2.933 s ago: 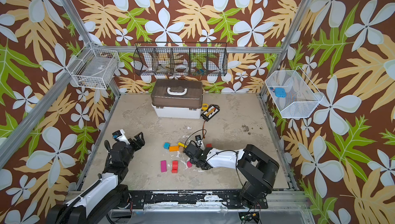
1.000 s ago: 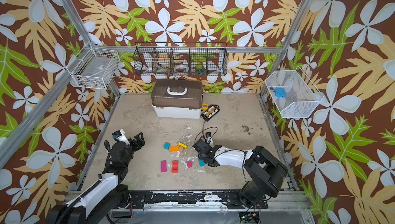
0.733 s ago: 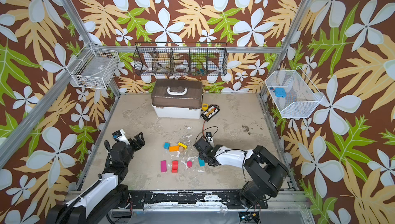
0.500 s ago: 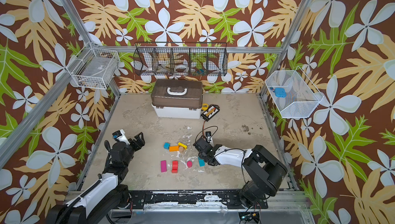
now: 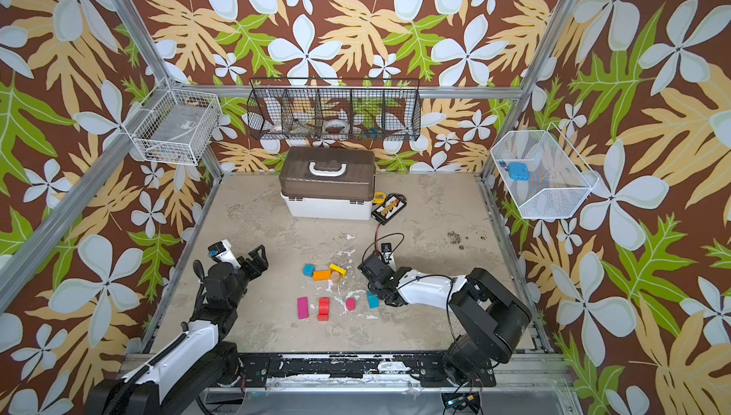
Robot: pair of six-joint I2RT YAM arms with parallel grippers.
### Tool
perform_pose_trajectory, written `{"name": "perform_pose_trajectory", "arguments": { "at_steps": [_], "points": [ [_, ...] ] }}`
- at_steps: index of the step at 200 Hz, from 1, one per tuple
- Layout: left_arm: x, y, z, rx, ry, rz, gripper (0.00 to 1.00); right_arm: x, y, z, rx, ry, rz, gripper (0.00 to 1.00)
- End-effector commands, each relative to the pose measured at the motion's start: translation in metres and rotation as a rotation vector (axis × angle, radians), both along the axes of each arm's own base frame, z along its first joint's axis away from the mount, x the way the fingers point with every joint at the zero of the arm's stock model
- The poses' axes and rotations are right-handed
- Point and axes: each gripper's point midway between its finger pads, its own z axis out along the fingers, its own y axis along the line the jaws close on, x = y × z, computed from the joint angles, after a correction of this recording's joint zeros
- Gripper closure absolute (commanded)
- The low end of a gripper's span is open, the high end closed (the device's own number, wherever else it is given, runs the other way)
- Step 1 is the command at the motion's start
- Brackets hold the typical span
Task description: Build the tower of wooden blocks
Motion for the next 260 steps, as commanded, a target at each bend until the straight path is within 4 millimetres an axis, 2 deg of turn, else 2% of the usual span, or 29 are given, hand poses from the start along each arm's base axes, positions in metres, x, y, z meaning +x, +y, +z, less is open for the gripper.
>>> {"name": "perform_pose_trajectory", "arguments": {
  "at_steps": [1,66,125,178,260],
  "points": [
    [0.0023,-0.0002,0.0074,-0.005,-0.030,0.002,0.13,-0.0028,-0.0049,-0.0047,-0.029,0.017,0.000,0.29],
    [0.0020,-0.0001,0.0072,-0.005,-0.030,0.002,0.13,-0.0014,-0.0073,-0.0069,-0.041,0.018,-0.007,0.30],
    [0.0022,-0.0001,0.0075,-0.005,-0.031,0.002,0.13,-0.0011,-0.0117,-0.0090,-0.040,0.026,-0.020,0.36],
    [0.0021,-0.0001,0.0074,-0.006,-0.031,0.002,0.13,-0.0006,-0.0129,-0.0086,-0.037,0.025,-0.026,0.36],
    [0.0020,-0.0006,0.0077,-0.006,-0.032,0.001,0.13,0.0027,-0.0102,-0.0037,-0.035,0.022,-0.029,0.26]
  ]
}}
